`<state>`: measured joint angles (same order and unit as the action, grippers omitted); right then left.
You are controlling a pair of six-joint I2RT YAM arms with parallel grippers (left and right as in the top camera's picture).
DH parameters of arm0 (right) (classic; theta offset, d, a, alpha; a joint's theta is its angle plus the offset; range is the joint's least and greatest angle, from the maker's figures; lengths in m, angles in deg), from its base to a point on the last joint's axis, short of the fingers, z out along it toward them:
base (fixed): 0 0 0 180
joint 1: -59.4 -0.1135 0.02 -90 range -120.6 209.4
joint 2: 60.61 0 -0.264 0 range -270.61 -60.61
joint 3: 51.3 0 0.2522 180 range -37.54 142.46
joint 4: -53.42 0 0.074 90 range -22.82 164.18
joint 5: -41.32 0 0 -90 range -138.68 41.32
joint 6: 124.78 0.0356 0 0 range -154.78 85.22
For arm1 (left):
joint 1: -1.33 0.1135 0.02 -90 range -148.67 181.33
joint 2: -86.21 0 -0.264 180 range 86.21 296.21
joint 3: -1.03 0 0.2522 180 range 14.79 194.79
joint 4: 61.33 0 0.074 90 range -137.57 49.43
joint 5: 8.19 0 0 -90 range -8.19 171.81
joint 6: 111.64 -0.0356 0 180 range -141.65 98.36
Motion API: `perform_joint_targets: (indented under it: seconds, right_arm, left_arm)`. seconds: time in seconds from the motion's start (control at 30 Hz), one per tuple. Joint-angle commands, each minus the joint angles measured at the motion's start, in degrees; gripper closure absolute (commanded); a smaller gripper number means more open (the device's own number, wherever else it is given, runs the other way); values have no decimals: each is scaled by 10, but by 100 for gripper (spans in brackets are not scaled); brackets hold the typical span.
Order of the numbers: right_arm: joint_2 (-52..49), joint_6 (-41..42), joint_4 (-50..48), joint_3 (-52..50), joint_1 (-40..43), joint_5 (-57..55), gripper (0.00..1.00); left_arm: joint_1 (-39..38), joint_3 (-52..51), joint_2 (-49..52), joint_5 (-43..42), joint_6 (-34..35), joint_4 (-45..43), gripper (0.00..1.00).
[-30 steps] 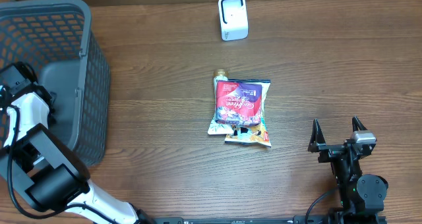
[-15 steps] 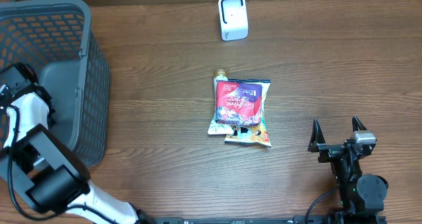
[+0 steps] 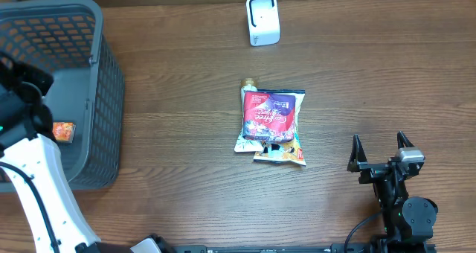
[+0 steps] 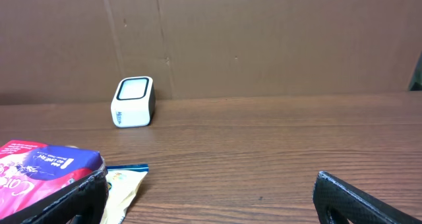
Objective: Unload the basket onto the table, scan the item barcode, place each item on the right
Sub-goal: 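Grasp the orange Kleenex tissue pack in the basket with left gripper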
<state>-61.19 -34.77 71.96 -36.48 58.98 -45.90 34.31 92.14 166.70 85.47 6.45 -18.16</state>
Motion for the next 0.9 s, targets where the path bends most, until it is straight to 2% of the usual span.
perform_joint_targets:
  seconds: [0.0,0.07,0.13,0.27,0.43,0.5,0.6,0.7,0.8,0.87]
  right_arm:
    - [4,2,-2,-6,1,3,0]
    - [4,2,-2,-6,1,3,0]
    - [4,2,-2,-6,1,3,0]
    - [4,2,-2,-6,1,3,0]
    - [4,2,-2,-6,1,3,0]
    - [4,2,-2,-6,1,3,0]
    - [4,2,-2,-6,1,3,0]
    - [4,2,-2,-6,1,3,0]
    - [4,2,-2,-6,1,3,0]
    - [4,2,-2,-6,1,3,0]
  left_arm:
    - [-8,4,2,29,-10,23,64]
    - [-7,4,23,55,-12,35,53]
    - [-7,4,55,80,-13,44,46]
    - [-6,4,123,83,0,48,21]
    - [5,4,182,69,70,75,21]
    - [19,4,200,44,80,80,17]
    - [43,4,223,7,90,89,17]
    - [53,4,242,8,107,101,18]
    - [52,4,270,8,125,99,12]
    - [52,4,287,8,150,95,11]
